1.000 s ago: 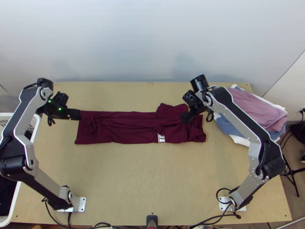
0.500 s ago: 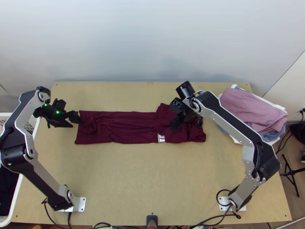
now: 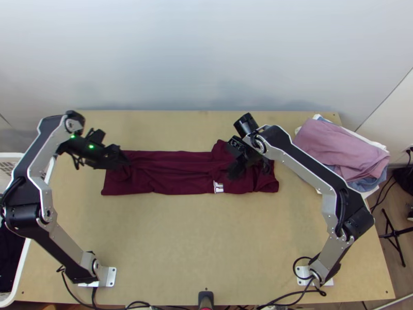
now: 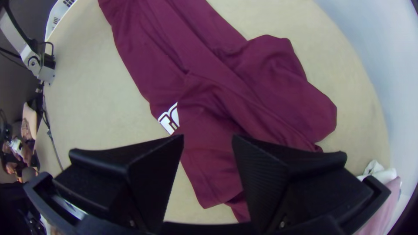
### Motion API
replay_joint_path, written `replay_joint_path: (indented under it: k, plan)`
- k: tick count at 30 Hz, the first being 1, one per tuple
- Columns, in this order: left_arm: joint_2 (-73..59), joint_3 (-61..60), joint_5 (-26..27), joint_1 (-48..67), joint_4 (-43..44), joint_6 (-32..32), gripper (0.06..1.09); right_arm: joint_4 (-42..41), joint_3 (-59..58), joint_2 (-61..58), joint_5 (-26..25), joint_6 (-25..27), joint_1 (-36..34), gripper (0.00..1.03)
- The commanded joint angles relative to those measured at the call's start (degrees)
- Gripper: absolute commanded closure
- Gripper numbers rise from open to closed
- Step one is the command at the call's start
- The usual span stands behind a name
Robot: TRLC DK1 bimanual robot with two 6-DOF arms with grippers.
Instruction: Fold the t-shirt
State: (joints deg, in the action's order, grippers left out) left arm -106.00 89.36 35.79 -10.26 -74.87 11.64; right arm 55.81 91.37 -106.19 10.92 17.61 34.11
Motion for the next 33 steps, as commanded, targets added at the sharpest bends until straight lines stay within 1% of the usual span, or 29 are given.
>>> replay_joint_path:
  k: [1,3,8,11,14,16,18,22,27,28,31,33]
  plan:
    - [1.6,-1.1,1.7,5.0,0.1,-1.4,0.27,0.0,-1.0,-0.2,0.0,0.0,-0.1,0.49]
    - [1.8,-2.0,0.4,4.4,0.5,-1.4,0.27,-0.1,-1.3,0.3,0.0,0.0,-0.2,0.49]
    - [2.5,-5.3,1.3,4.1,1.6,-1.7,0.27,-0.4,-2.4,0.5,0.0,0.0,-0.6,0.49]
    - [3.2,-9.8,0.9,6.8,8.7,-5.3,0.27,-0.7,-2.7,0.5,0.0,-0.4,-0.6,0.49]
    - [2.9,-12.3,-3.2,10.0,16.1,-9.5,0.27,-0.7,-2.6,0.7,0.0,-0.4,-0.4,0.49]
    - [2.0,-12.1,-5.6,10.7,18.8,-10.9,0.27,-0.7,-2.5,1.0,0.0,-0.4,-0.4,0.49]
    - [1.1,-11.6,-7.1,10.5,20.7,-11.7,0.27,-0.7,-2.6,1.3,0.0,-0.4,-0.6,0.49]
    - [-0.4,-9.9,-11.9,9.3,22.8,-11.3,0.27,-0.7,-2.9,1.8,0.0,-0.2,-1.1,0.49]
    - [-0.5,-4.9,-15.5,6.9,21.9,-8.7,0.27,-0.7,-3.0,2.0,-0.1,0.1,-1.3,0.49]
    - [-0.8,-4.0,-16.4,6.6,21.8,-7.9,0.27,-0.7,-2.9,2.0,-0.1,0.2,-1.3,0.49]
    - [-1.9,-2.3,-21.7,6.1,21.8,-3.6,0.27,-0.7,-2.6,2.0,0.0,0.2,-1.2,0.49]
    - [-2.6,-0.9,-23.4,5.2,21.8,-1.6,0.27,-0.7,-2.5,2.0,0.0,0.2,-1.2,0.49]
